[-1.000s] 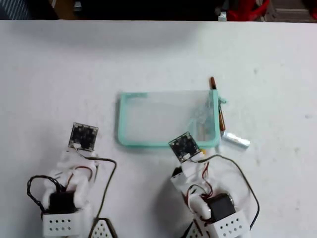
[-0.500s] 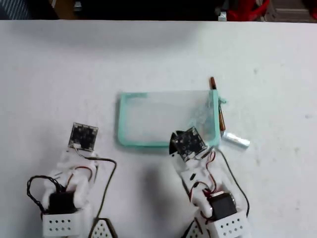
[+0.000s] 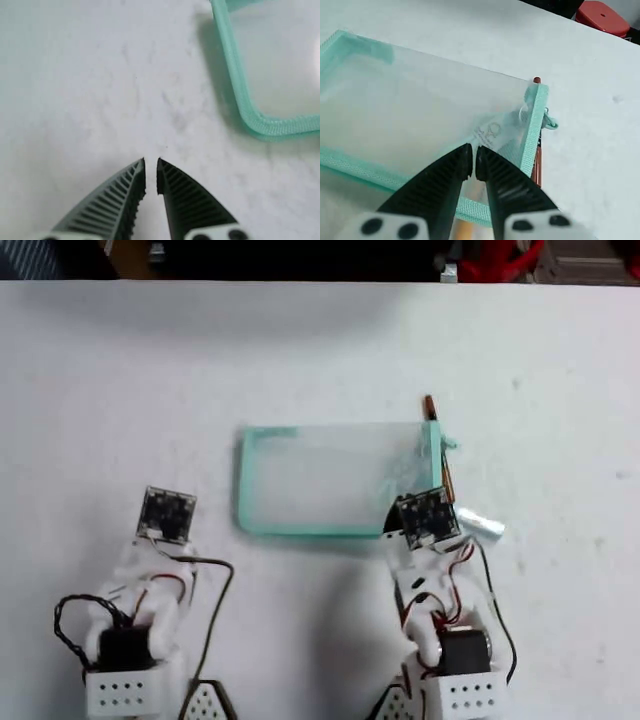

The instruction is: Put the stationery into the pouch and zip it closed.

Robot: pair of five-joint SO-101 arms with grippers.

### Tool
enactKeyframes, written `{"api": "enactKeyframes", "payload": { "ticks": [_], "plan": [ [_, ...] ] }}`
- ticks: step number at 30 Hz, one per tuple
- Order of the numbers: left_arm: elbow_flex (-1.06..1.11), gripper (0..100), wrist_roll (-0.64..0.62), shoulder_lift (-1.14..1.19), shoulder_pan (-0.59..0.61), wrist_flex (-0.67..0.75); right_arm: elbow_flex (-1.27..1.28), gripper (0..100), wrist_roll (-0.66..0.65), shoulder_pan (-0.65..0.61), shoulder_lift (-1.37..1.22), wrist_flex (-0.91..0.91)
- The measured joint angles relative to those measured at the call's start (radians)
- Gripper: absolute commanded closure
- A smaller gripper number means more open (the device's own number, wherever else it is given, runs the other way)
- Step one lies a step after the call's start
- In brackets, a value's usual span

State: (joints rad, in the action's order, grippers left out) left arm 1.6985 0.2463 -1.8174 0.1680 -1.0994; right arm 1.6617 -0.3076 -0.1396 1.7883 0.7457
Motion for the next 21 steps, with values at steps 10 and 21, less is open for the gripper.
{"api": "enactKeyframes", "payload": {
  "ticks": [10,21],
  "plan": [
    [-0.014,94,0.0,0.0,0.0,0.011,0.0,97.1,0.0,0.006,0.0,0.0],
    [-0.233,94,0.0,0.0,-0.054,0.009,0.0,97.1,0.0,0.006,0.0,0.0]
  ]
}}
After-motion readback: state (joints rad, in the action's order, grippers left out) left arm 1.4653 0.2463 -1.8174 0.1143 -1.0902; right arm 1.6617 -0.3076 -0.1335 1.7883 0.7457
